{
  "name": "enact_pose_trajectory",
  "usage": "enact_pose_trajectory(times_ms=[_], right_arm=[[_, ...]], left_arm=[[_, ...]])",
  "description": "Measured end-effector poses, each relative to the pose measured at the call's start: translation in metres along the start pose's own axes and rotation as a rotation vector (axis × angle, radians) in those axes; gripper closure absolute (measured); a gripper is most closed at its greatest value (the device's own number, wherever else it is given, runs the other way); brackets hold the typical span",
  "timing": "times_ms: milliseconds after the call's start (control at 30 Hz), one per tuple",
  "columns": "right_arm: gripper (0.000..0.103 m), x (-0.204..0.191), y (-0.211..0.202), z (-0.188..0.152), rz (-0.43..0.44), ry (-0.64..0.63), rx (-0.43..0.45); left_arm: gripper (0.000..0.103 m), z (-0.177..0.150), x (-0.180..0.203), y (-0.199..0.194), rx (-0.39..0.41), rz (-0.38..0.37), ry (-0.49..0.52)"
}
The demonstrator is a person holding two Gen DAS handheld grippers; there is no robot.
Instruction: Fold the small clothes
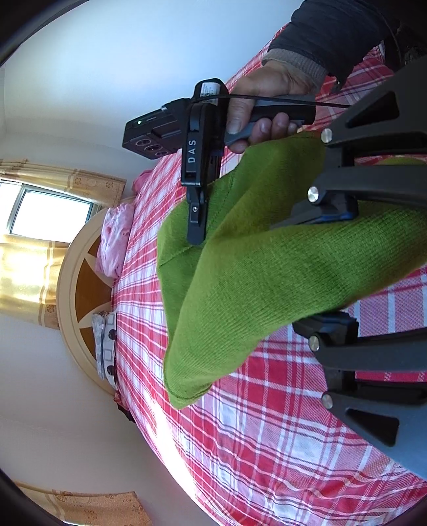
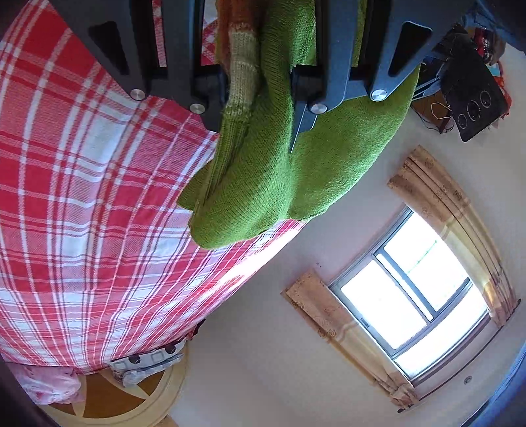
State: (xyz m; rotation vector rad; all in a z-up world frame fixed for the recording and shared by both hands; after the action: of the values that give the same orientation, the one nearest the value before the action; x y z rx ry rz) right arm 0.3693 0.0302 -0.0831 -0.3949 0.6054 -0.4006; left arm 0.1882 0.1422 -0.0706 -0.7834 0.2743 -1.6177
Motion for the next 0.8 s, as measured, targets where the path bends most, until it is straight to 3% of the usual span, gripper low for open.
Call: enact_pose_trajectory(times_ms=[800], right_arm=[[0.075, -0.054, 0.105, -0.008, 0.098, -0.043, -0.129]], left_arm=[[0.062, -0.037, -0.069, -0.027, -0.040, 0.132, -0.052]])
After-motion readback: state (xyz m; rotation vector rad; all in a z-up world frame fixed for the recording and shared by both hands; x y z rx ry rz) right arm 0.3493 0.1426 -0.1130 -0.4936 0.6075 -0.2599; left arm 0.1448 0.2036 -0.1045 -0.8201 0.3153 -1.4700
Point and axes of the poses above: each gripper's, at about its wrist camera, not at the fingertips, and y roughly the way its jaws point, x to its right, z to its top, the point moved 1 cm from there along y, roughly the way its jaws point, and after that the axes turned 11 degrees about -y, right-handed, at the moved point
